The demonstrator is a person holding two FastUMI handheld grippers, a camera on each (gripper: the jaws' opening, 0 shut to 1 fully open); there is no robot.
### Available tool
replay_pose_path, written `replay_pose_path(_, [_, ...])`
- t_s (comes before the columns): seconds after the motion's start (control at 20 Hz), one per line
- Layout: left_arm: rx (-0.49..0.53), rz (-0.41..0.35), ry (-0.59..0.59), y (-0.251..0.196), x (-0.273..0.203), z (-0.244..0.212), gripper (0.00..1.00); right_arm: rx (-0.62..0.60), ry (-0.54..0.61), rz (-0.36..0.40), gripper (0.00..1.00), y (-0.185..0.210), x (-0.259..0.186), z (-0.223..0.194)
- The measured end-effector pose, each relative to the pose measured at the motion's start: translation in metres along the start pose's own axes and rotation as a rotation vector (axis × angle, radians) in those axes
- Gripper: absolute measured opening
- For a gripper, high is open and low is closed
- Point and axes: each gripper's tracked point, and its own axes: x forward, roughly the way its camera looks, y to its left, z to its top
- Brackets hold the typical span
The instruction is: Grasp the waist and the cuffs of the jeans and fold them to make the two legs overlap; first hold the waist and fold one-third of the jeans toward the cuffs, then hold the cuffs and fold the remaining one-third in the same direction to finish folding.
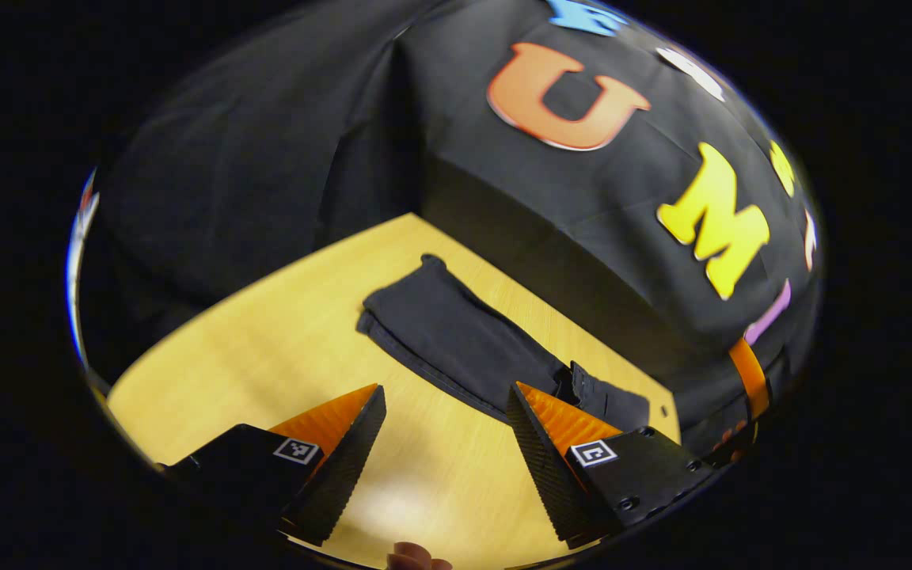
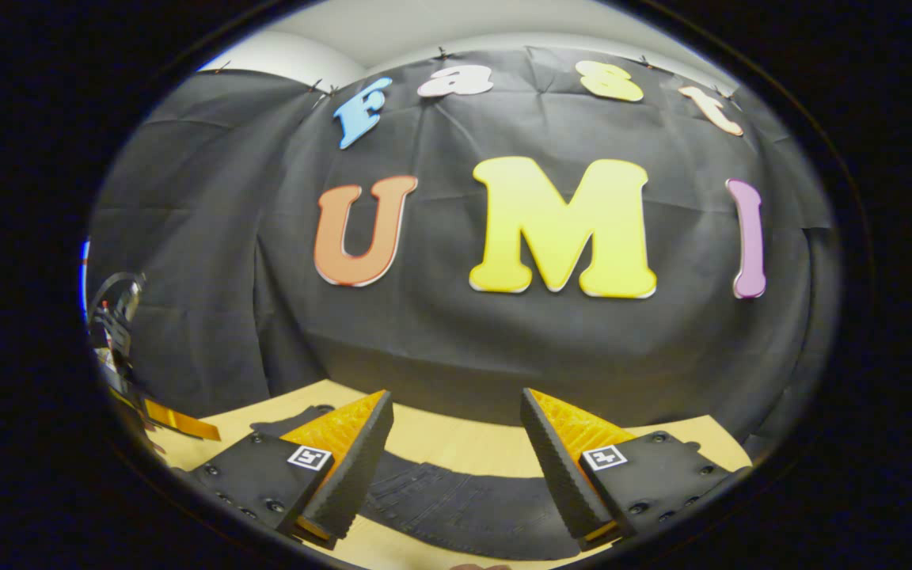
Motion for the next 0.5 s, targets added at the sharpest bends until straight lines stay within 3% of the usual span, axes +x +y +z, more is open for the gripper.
replay_pose_path(0.3, [-0.375, -0.011, 0.044, 0.051, 0.054, 0.030, 0.99, -0.018, -0.080, -0.107, 0.99, -0.049, -0.021, 0.046])
replay_pose_path(0.5, [-0.545, -0.010, 0.041, 0.070, 0.067, 0.042, 0.99, -0.013, -0.143, -0.177, 0.98, -0.078, -0.040, 0.079])
